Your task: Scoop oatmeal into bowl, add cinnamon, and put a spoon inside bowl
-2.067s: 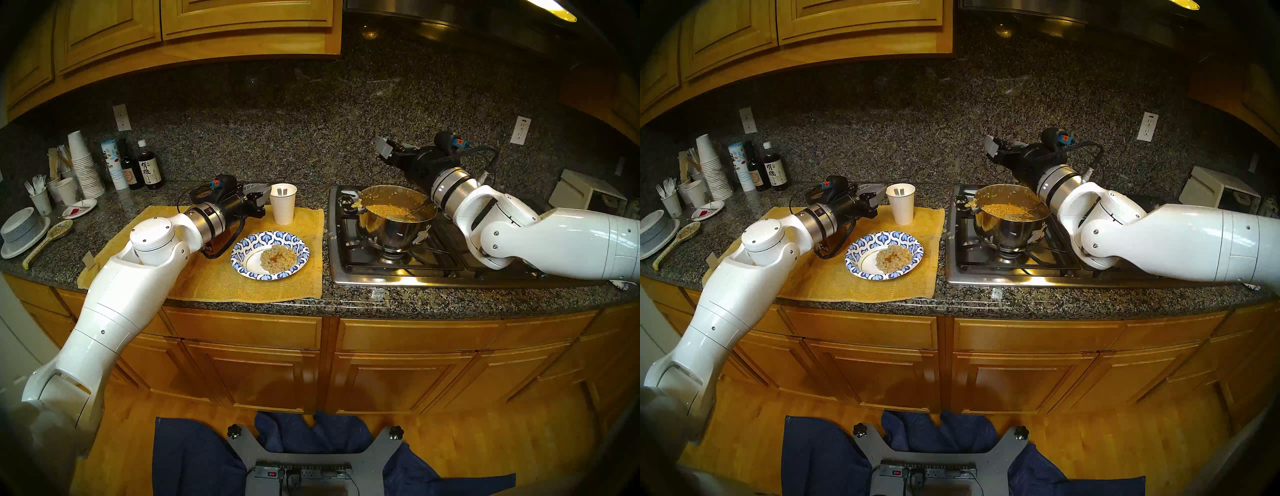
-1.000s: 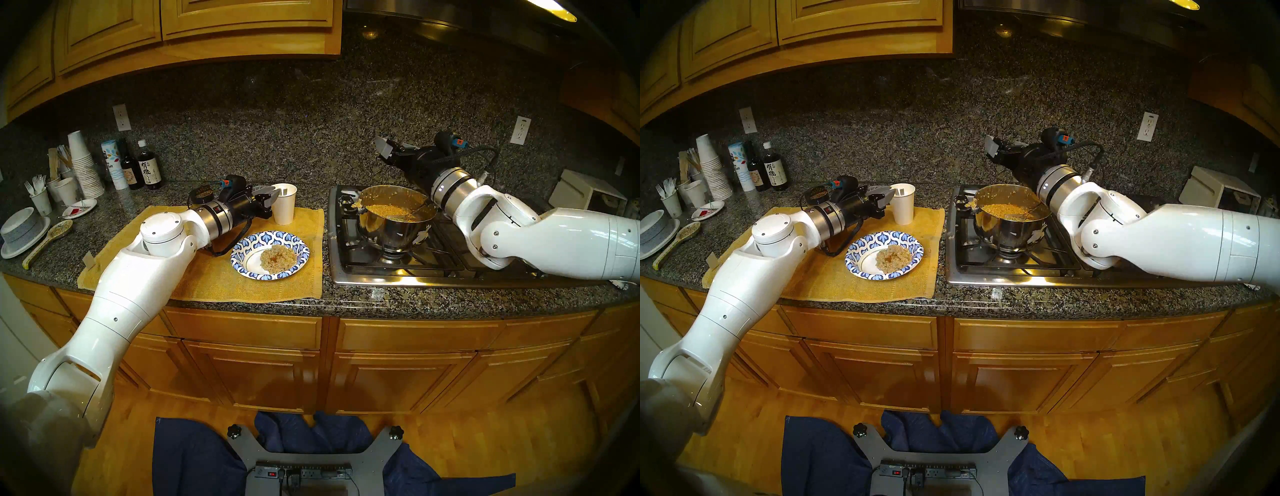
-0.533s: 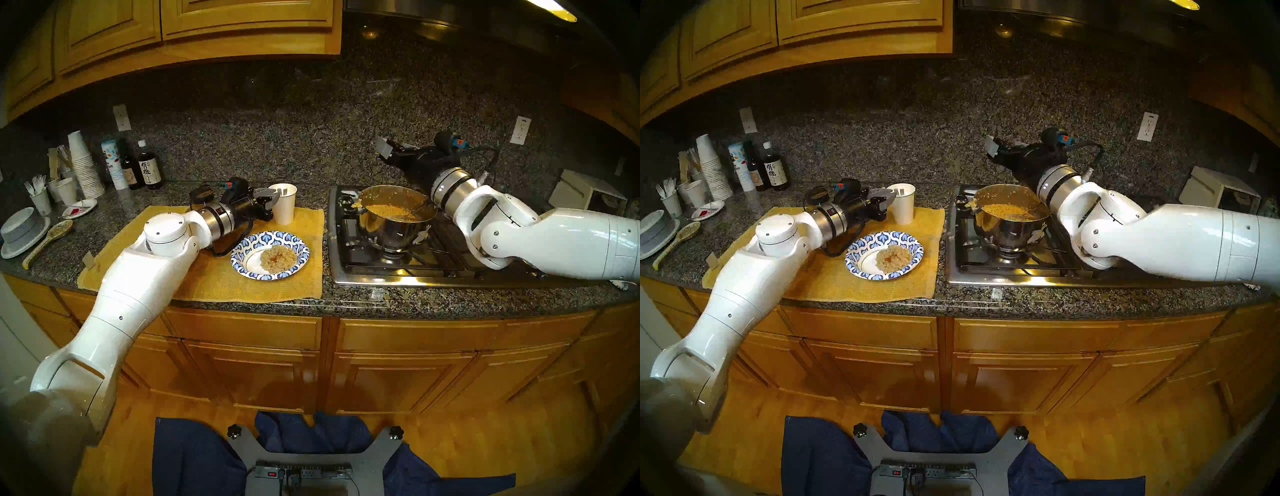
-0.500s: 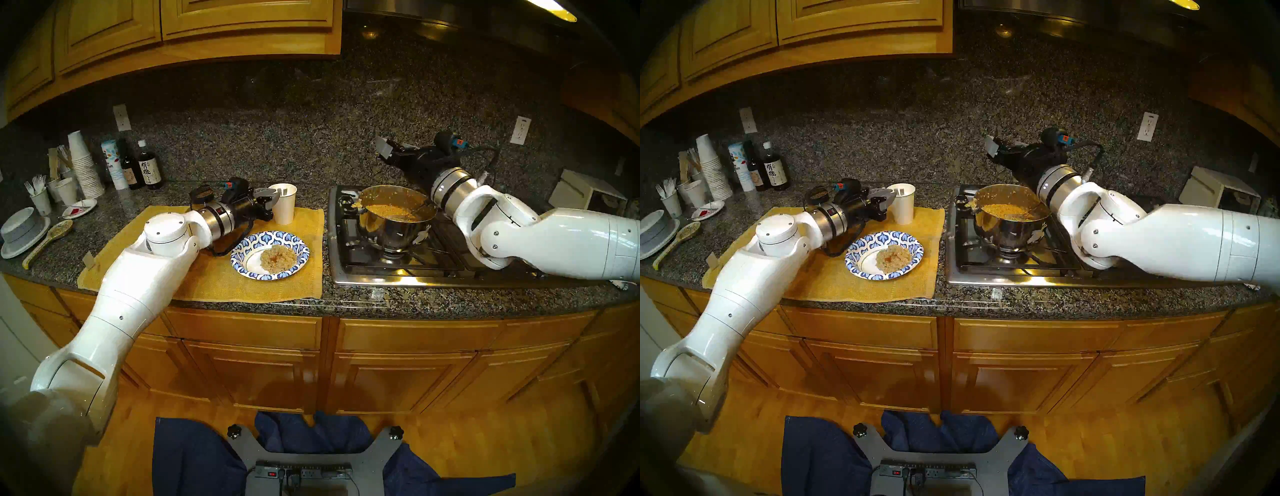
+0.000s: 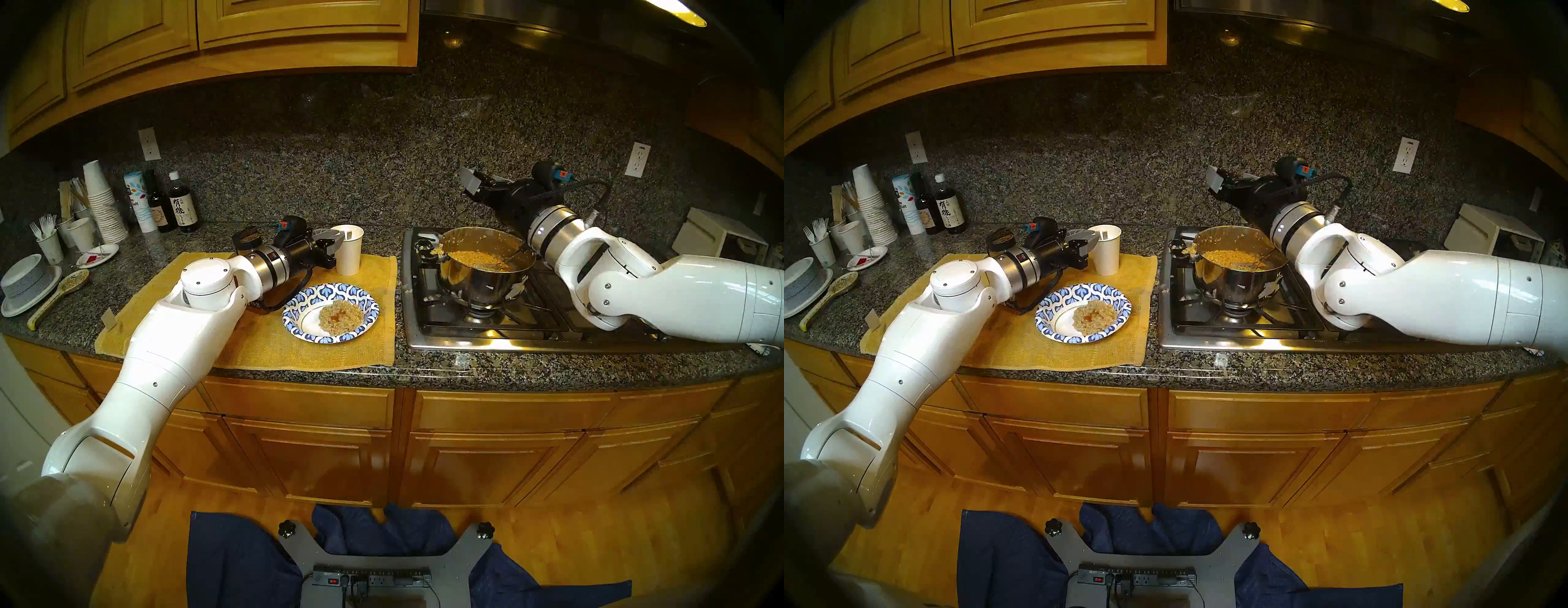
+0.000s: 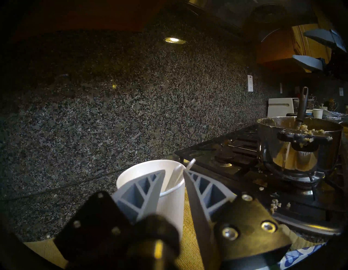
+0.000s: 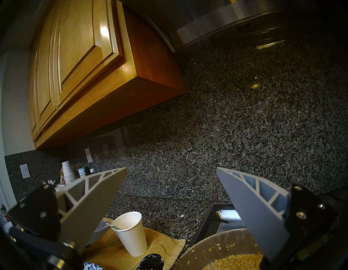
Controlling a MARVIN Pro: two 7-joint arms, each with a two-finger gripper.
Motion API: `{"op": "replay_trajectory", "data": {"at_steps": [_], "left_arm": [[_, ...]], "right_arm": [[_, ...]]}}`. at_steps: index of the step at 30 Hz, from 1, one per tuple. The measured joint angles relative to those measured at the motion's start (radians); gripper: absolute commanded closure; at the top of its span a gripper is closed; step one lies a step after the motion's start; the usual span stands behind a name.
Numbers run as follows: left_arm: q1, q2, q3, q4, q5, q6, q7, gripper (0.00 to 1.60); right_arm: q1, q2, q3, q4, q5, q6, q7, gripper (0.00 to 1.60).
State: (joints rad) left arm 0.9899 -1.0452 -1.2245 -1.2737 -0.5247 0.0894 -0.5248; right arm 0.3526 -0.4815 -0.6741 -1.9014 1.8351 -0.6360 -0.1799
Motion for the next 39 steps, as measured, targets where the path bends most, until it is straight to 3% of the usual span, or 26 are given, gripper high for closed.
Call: {"op": "replay_trajectory", "data": {"at_steps": [8, 20, 28, 29, 31, 39], "left_arm": [[-0.012, -0.008, 0.000, 0.022, 0.005, -0.004, -0.010, 0.85], [-0.022, -0.023, 0.001, 0.048, 0.016, -0.015, -0.029, 1.00], [-0.023, -0.029, -0.002, 0.050, 0.016, -0.019, -0.036, 1.24], [-0.023, -0.029, -0.002, 0.050, 0.016, -0.020, -0.036, 1.46], [-0.023, -0.029, -0.004, 0.048, 0.015, -0.020, -0.037, 1.60], [-0.023, -0.028, -0.016, 0.044, 0.015, -0.021, -0.035, 1.60]], "right_arm": [[0.000, 0.000, 0.000, 0.000, 0.000, 0.000, 0.000, 0.00], [0.000, 0.000, 0.000, 0.000, 0.000, 0.000, 0.000, 0.00], [0.000, 0.000, 0.000, 0.000, 0.000, 0.000, 0.000, 0.00], [0.000, 0.000, 0.000, 0.000, 0.000, 0.000, 0.000, 0.00], [0.000, 0.000, 0.000, 0.000, 0.000, 0.000, 0.000, 0.00], [0.000, 0.000, 0.000, 0.000, 0.000, 0.000, 0.000, 0.00]]}}
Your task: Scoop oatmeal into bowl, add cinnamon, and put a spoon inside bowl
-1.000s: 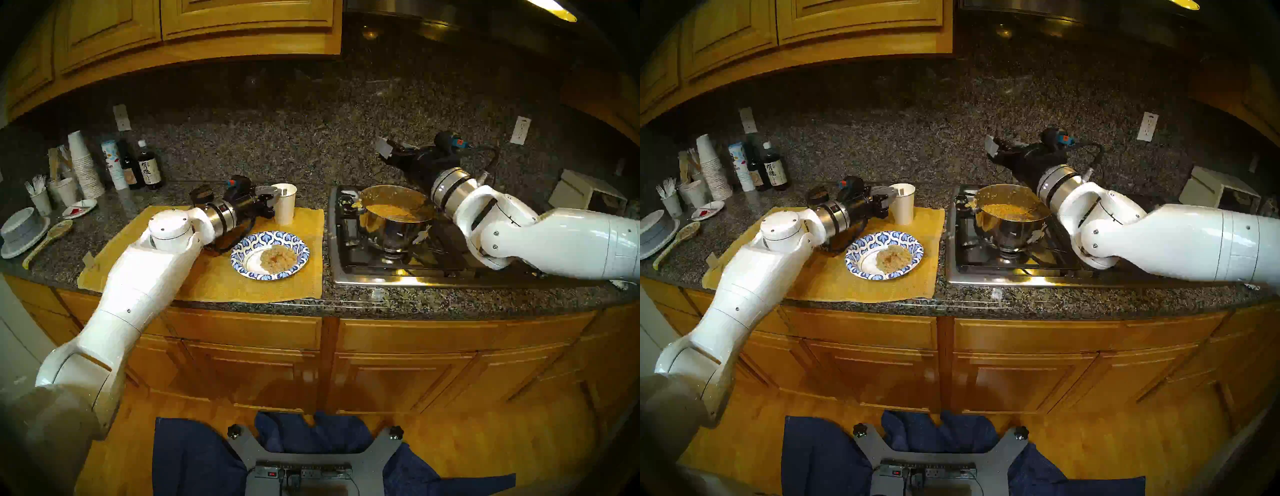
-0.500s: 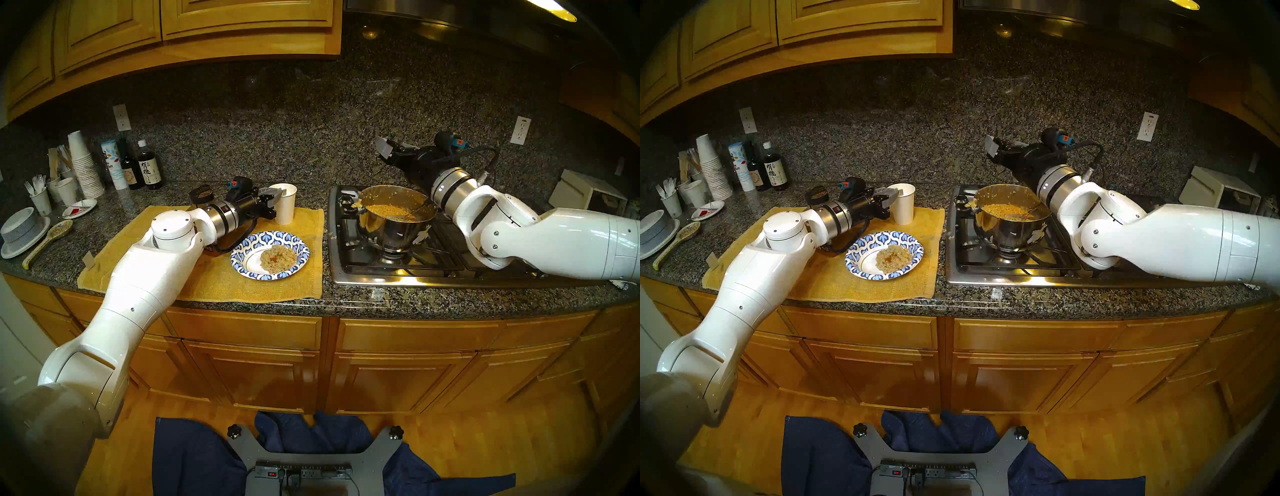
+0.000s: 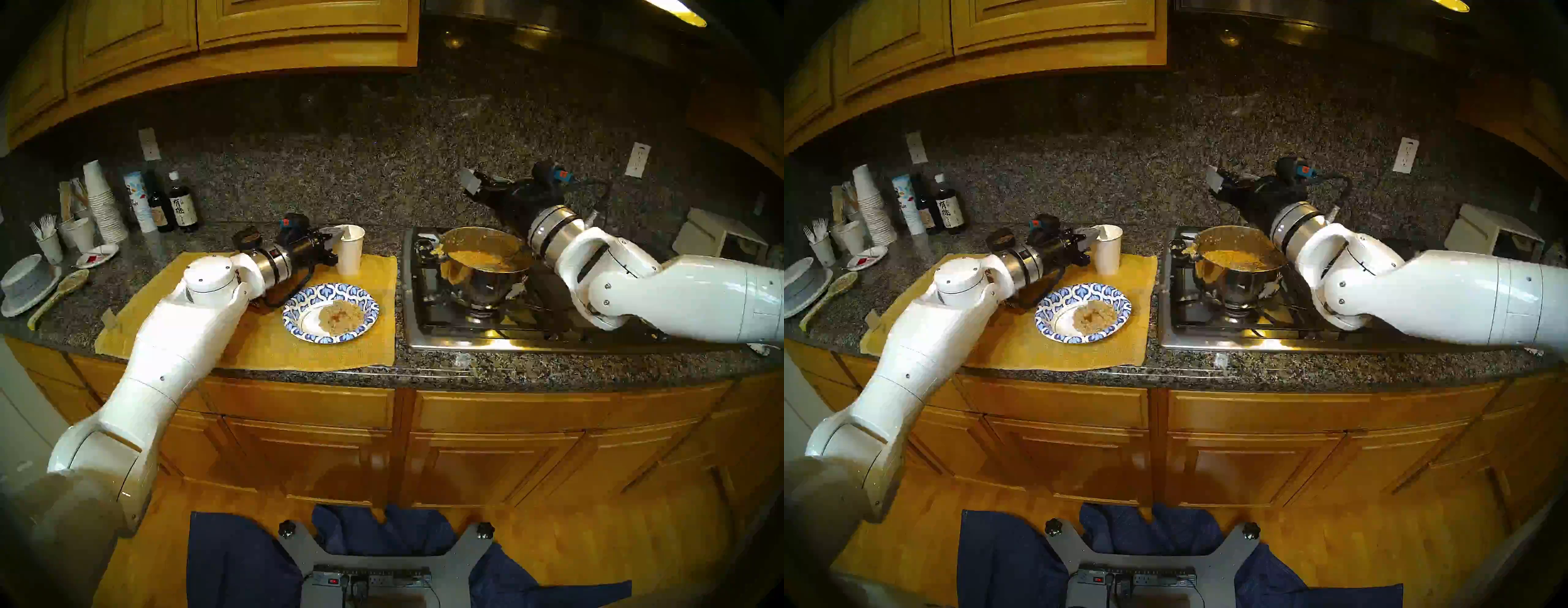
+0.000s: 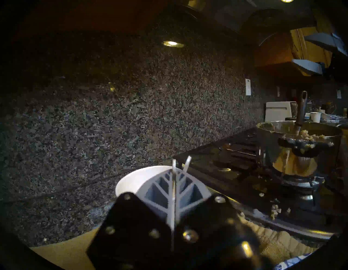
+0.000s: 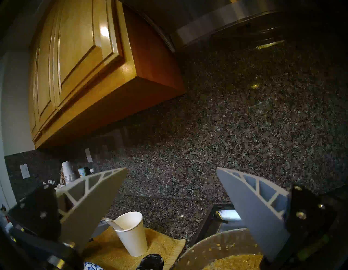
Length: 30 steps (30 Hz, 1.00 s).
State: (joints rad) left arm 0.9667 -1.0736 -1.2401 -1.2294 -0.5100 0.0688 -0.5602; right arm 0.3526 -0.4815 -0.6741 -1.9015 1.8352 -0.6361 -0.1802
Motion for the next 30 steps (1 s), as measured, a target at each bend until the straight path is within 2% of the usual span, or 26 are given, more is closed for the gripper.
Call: {"op": "replay_trajectory", "data": {"at_steps": [15, 30], "left_arm": [[-0.009, 0.010, -0.011, -0.003, 0.000, -0.007, -0.001, 1.60], [-0.024, 0.018, -0.037, -0.058, -0.005, -0.025, -0.023, 1.60]], "right_arm": [[0.000, 0.000, 0.000, 0.000, 0.000, 0.000, 0.000, 0.00], [0.000, 0.000, -0.001, 0.000, 0.000, 0.000, 0.000, 0.00]]}}
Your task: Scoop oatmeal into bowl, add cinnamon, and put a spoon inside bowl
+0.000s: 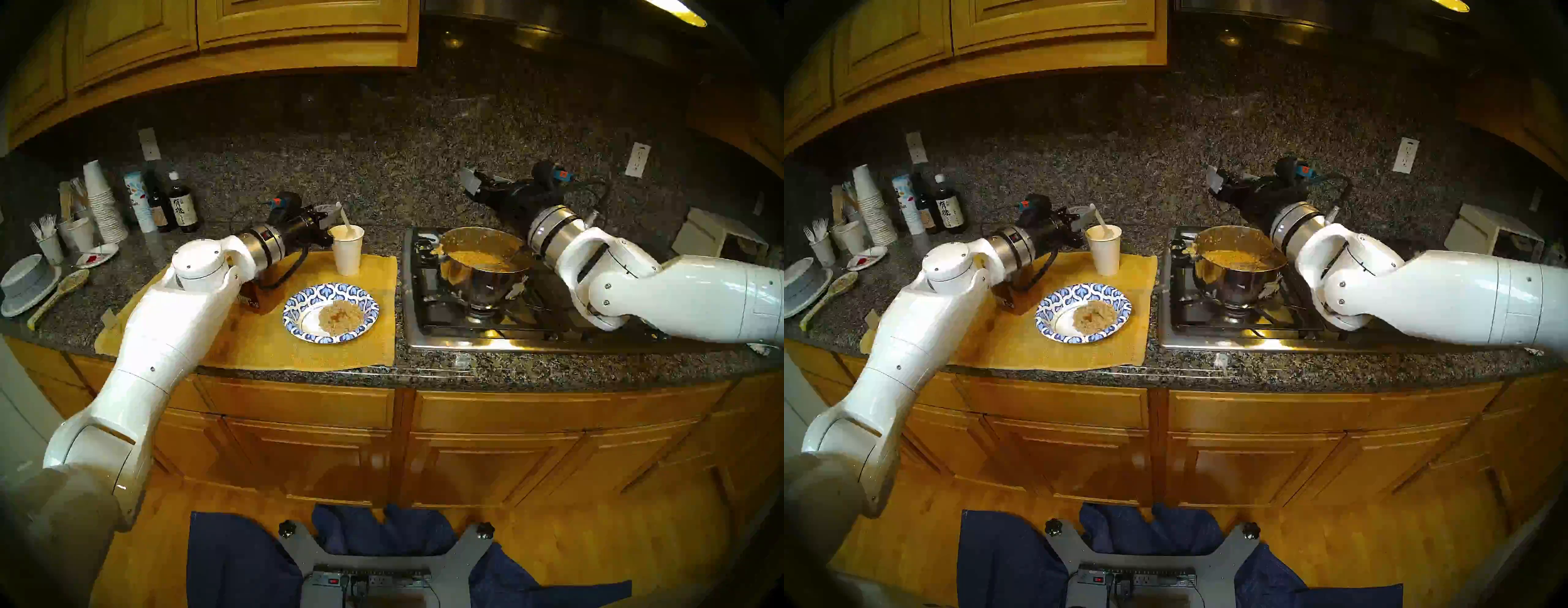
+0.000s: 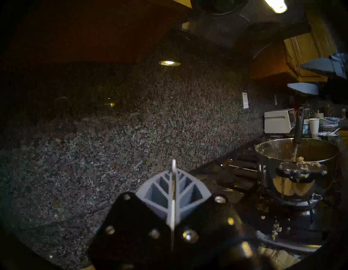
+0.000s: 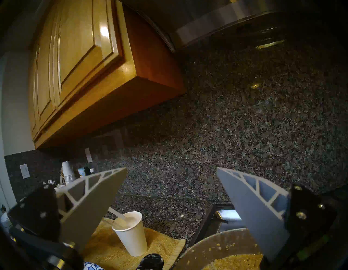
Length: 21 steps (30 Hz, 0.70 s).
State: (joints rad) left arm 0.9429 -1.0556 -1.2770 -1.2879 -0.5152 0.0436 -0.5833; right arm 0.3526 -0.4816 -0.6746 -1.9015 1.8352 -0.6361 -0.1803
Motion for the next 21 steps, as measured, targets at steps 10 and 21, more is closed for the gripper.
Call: {"op": "replay_trajectory", "data": {"at_steps": [10, 21], "left_arm": [[0.000, 0.023, -0.061, -0.081, -0.048, -0.005, -0.043, 1.60], [0.058, 0.079, -0.193, -0.197, -0.207, 0.072, -0.127, 1.60]], "right_arm": [[0.000, 0.000, 0.000, 0.000, 0.000, 0.000, 0.000, 0.00], [0.000, 0.000, 0.000, 0.000, 0.000, 0.000, 0.000, 0.00]]}}
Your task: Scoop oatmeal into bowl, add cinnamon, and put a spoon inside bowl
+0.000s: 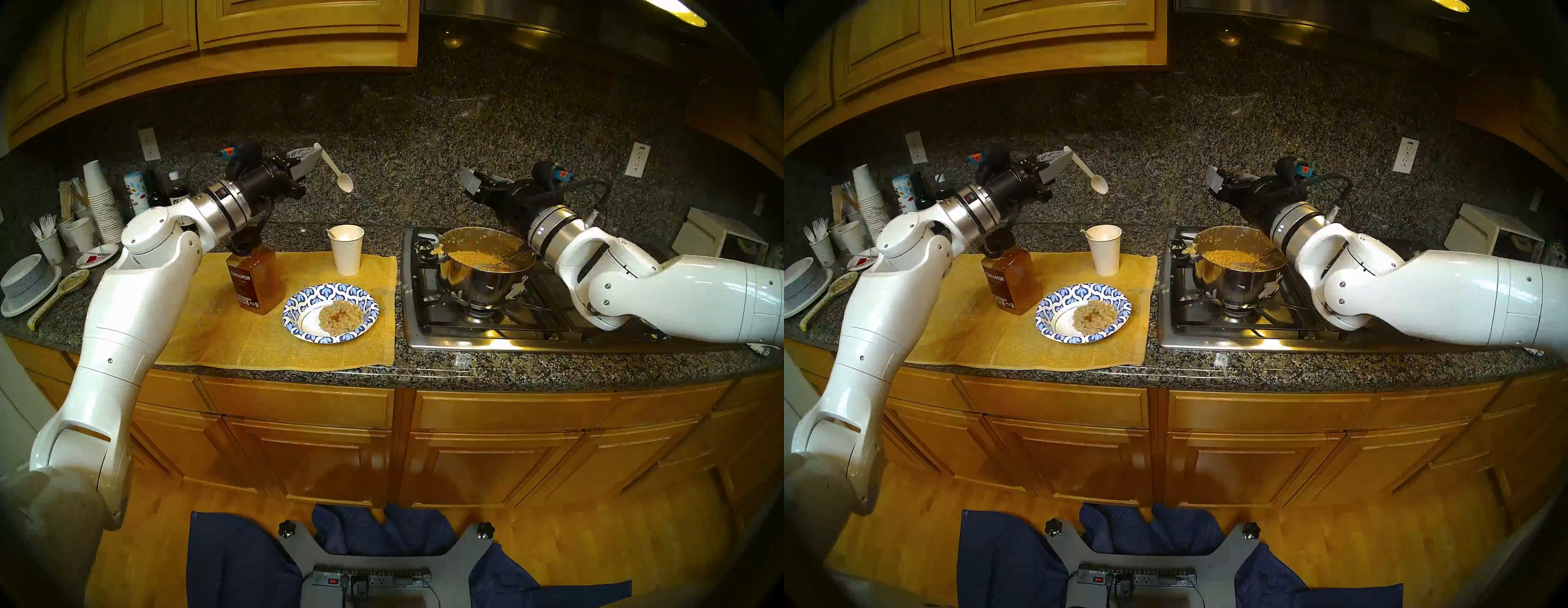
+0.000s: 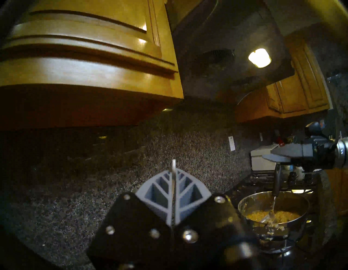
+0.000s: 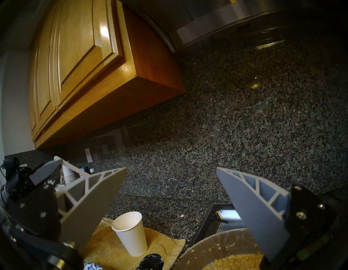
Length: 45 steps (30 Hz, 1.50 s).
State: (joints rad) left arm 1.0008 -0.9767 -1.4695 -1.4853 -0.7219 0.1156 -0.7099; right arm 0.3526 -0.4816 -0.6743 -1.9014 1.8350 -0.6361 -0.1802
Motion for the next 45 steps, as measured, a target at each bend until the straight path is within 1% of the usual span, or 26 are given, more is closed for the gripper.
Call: {"op": "replay_trajectory", "data": {"at_steps": [2, 4, 9, 13, 15, 18, 22, 25, 26, 32, 36, 45], "left_arm": [[0.014, 0.007, -0.015, -0.013, -0.021, 0.018, -0.011, 1.60], [0.046, 0.022, -0.046, -0.041, -0.061, 0.056, -0.032, 1.60], [0.114, 0.052, -0.095, -0.085, -0.105, 0.105, -0.060, 1.60], [0.161, 0.067, -0.123, -0.109, -0.118, 0.125, -0.070, 1.60], [0.206, 0.078, -0.147, -0.132, -0.126, 0.138, -0.078, 1.60], [0.236, 0.084, -0.162, -0.147, -0.132, 0.147, -0.081, 1.60], [0.293, 0.094, -0.193, -0.180, -0.143, 0.167, -0.089, 1.60], [0.340, 0.102, -0.222, -0.213, -0.150, 0.181, -0.096, 1.60], [0.369, 0.105, -0.241, -0.228, -0.153, 0.189, -0.099, 1.60], [0.449, 0.110, -0.288, -0.264, -0.158, 0.206, -0.102, 1.60], [0.495, 0.107, -0.306, -0.280, -0.156, 0.210, -0.097, 1.60], [0.563, 0.082, -0.316, -0.284, -0.148, 0.196, -0.063, 1.60]], "right_arm": [[0.000, 0.000, 0.000, 0.000, 0.000, 0.000, 0.000, 0.00], [0.000, 0.000, 0.000, 0.000, 0.000, 0.000, 0.000, 0.00], [0.000, 0.000, 0.000, 0.000, 0.000, 0.000, 0.000, 0.00], [0.000, 0.000, 0.000, 0.000, 0.000, 0.000, 0.000, 0.00], [0.000, 0.000, 0.000, 0.000, 0.000, 0.000, 0.000, 0.00], [0.000, 0.000, 0.000, 0.000, 0.000, 0.000, 0.000, 0.00], [0.000, 0.000, 0.000, 0.000, 0.000, 0.000, 0.000, 0.00], [0.000, 0.000, 0.000, 0.000, 0.000, 0.000, 0.000, 0.00], [0.000, 0.000, 0.000, 0.000, 0.000, 0.000, 0.000, 0.00], [0.000, 0.000, 0.000, 0.000, 0.000, 0.000, 0.000, 0.00], [0.000, 0.000, 0.000, 0.000, 0.000, 0.000, -0.001, 0.00], [0.000, 0.000, 0.000, 0.000, 0.000, -0.001, -0.001, 0.00]]}}
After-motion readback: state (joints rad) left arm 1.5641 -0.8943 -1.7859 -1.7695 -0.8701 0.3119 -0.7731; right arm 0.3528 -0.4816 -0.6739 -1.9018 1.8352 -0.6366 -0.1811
